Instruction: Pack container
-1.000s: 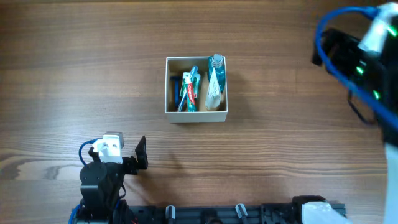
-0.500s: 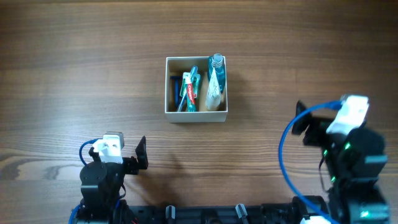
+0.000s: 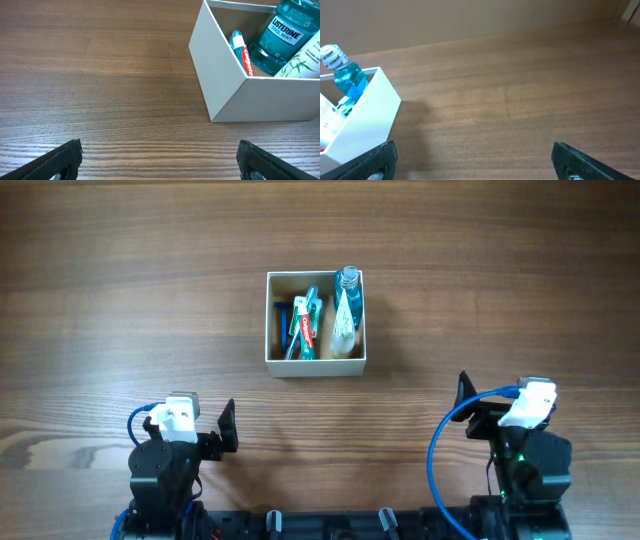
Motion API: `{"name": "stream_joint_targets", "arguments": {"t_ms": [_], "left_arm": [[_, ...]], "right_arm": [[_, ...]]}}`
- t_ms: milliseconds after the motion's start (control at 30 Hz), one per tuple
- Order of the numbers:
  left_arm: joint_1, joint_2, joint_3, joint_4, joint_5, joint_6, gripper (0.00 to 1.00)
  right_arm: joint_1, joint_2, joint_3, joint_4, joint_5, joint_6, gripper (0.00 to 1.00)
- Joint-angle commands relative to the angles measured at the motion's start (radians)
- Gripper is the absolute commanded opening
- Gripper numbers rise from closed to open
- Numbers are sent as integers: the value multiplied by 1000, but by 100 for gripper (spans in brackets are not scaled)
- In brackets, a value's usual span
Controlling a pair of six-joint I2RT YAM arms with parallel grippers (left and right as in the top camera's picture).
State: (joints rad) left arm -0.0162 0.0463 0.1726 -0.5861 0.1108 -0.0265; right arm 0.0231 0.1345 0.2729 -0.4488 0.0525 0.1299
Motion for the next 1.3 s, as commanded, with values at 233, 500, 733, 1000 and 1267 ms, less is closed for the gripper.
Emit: {"name": "stream_joint_targets", "arguments": {"t_ms": [233,500,733,1000,1267], "left_arm": [[8,-13,-18,-3,31,19,100],[8,-13,-18,-3,30,19,100],[8,-13,-18,-4,31,19,100],[8,-13,-18,-3,31,19,100],[8,-13,-18,-3,30,19,100]], "right_arm": [[2,-132,-150,101,-8,11,100],[2,-130,-150,103,-9,11,100],[2,-130,-150,103,-9,11,100],[2,-130,-150,103,-9,11,100],[2,-130,-150,103,-9,11,100]]}}
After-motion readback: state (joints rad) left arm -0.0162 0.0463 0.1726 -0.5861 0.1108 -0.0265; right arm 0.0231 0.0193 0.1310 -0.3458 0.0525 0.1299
